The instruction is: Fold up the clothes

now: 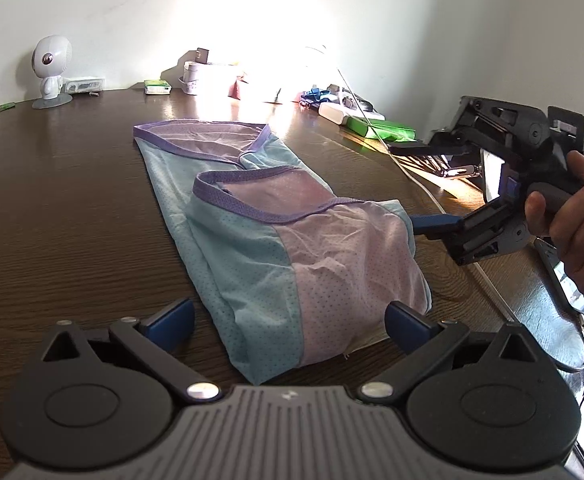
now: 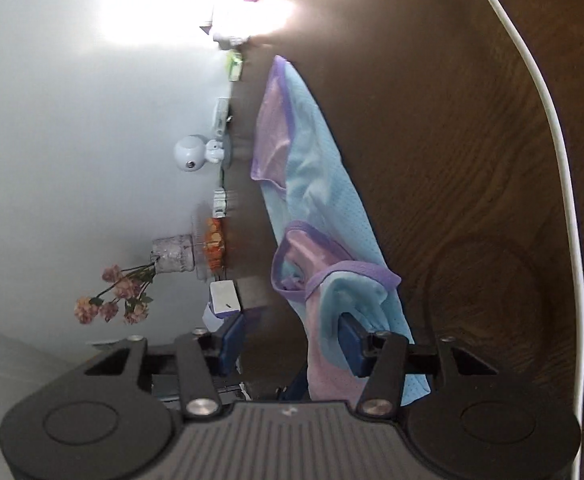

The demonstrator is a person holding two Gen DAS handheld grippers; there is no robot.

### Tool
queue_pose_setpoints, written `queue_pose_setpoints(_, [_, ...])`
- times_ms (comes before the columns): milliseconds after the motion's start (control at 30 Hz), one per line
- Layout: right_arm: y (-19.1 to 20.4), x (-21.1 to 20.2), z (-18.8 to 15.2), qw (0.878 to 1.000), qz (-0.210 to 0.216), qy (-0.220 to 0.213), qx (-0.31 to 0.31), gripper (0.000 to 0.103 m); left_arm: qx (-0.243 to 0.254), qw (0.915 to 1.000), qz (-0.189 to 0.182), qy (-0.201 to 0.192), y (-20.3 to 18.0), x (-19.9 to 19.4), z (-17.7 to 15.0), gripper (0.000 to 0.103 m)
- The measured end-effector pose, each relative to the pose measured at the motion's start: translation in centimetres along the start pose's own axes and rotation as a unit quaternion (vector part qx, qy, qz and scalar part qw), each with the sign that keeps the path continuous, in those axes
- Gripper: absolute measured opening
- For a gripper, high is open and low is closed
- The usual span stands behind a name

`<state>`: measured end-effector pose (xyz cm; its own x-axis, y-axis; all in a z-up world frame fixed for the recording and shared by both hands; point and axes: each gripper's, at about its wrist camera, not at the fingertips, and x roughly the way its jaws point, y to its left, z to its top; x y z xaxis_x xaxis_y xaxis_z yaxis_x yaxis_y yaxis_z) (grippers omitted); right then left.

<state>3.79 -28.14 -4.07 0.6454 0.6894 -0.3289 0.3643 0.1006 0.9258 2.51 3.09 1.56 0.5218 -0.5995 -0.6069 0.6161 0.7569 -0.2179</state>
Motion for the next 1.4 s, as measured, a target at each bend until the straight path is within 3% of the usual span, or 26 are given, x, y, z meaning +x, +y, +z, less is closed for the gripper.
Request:
queue_pose_setpoints(67, [-0.3,0.6,0.2,1.0,-0.011,-0.016,0.017,0.038,0.0,1.0,0.0,0.0,0.0,0.0,0.0,0.102])
queue_pose_setpoints(100, [-0.4,0.9,0.2,0.999,-0.018,-0.024,0.024,0.024,0.001,1.0,0.0,0.0,0.0,0.0,0.0,0.102])
queue_pose_setpoints(167, [0.6,1.8,0.2,0.999,-0.038,-0.024,-0.02,0.007,0.001,1.0,0.0,0.0,0.0,0.0,0.0,0.102])
queue_pose_setpoints(200, [2.0,2.3,-0.5,0.995,-0.05,-0.022,-0.087,0.003,0.001,1.0,0.0,0.0,-0.1,0.0,0.0,0.102])
queue_pose_setpoints(267, [5.7,3.4,-2.4,0.964,-0.074,-0.016,-0.254,0.003,0.001,1.0,0.0,0.0,-0.2,0.0,0.0,0.102])
queue_pose_setpoints(300, [7.5,4.0,-3.4,0.938,-0.084,-0.012,-0.335,0.002,0.001,1.0,0.0,0.0,-0.2,0.0,-0.1,0.102])
queue_pose_setpoints(333, [9.2,4.5,-5.2,0.898,-0.094,-0.002,-0.43,0.002,0.001,1.0,0.0,0.0,-0.3,0.0,-0.1,0.102])
queue_pose_setpoints(367, [10.4,4.7,-7.7,0.839,-0.099,0.011,-0.535,0.002,0.001,1.0,0.001,0.0,-0.3,0.0,-0.1,0.102])
queue_pose_setpoints(433, [11.7,4.7,-12.6,0.7,-0.098,0.043,-0.706,0.002,0.002,1.0,0.001,-0.001,-0.3,0.0,-0.1,0.103])
queue_pose_setpoints(467, [11.6,4.8,-13.8,0.656,-0.105,0.068,-0.744,0.002,0.002,1.0,0.001,-0.001,-0.3,0.0,-0.1,0.103])
queue_pose_setpoints(500, [11.5,5.2,-14.3,0.63,-0.127,0.089,-0.761,0.002,0.002,1.0,0.001,-0.001,-0.3,0.0,-0.1,0.103])
queue_pose_setpoints(567, [11.0,6.0,-13.6,0.604,-0.164,0.095,-0.774,0.002,0.002,1.0,0.001,-0.001,-0.3,0.1,-0.1,0.103])
queue_pose_setpoints(600, [10.8,6.4,-12.7,0.605,-0.183,0.089,-0.77,0.002,0.002,1.0,0.002,-0.001,-0.3,0.1,-0.1,0.103])
queue_pose_setpoints(633, [10.5,6.6,-11.3,0.619,-0.208,0.075,-0.754,0.003,0.002,1.0,0.002,-0.001,-0.3,0.1,-0.1,0.103])
queue_pose_setpoints(667, [10.1,6.7,-9.7,0.636,-0.236,0.058,-0.733,0.003,0.002,1.0,0.002,-0.001,-0.4,0.1,-0.1,0.103])
queue_pose_setpoints(700, [9.8,6.6,-8.2,0.657,-0.257,0.046,-0.707,0.015,0.003,1.0,0.002,-0.001,-0.4,0.1,-0.1,0.103])
queue_pose_setpoints(767, [9.4,5.8,-5.7,0.701,-0.279,0.029,-0.656,0.022,0.003,1.0,0.002,-0.001,-0.4,0.1,-0.2,0.103])
queue_pose_setpoints(867, [10.0,2.9,-4.6,0.761,-0.206,0.001,-0.615,0.034,0.003,1.0,0.003,-0.001,-0.4,0.1,-0.2,0.103])
queue_pose_setpoints(900, [10.2,1.9,-4.1,0.78,-0.18,-0.012,-0.599,0.045,0.003,1.0,0.002,-0.001,-0.3,0.1,-0.1,0.103])
queue_pose_setpoints(933, [10.5,1.1,-3.5,0.797,-0.163,-0.026,-0.581,0.048,0.002,1.0,0.002,-0.001,-0.3,0.1,-0.1,0.103])
queue_pose_setpoints(967, [10.8,1.0,-2.8,0.804,-0.168,-0.039,-0.569,0.048,0.0,1.0,0.0,0.0,-0.2,0.1,-0.1,0.103])
queue_pose_setpoints(1033, [11.0,1.8,-1.7,0.809,-0.192,-0.047,-0.554,0.045,-0.012,0.9999,-0.008,0.007,0.2,0.1,0.2,0.102])
queue_pose_setpoints(1133, [11.0,4.8,-0.5,0.806,-0.223,-0.015,-0.548,0.035,-0.046,0.9989,0.003,0.007,2.2,-0.4,2.9,0.093])
queue_pose_setpoints(1267, [10.8,7.5,-0.3,0.794,-0.255,0.009,-0.552,0.029,-0.09,0.9957,0.019,0.013,5.4,1.0,7.4,0.091])
queue_pose_setpoints(1367, [10.7,8.0,-0.9,0.789,-0.267,0.006,-0.554,0.018,-0.112,0.9919,0.035,0.048,7.4,3.9,10.0,0.059])
queue_pose_setpoints(1400, [10.6,8.1,-1.1,0.787,-0.271,0.006,-0.555,0.013,-0.116,0.9909,0.035,0.057,7.6,4.7,10.3,0.043])
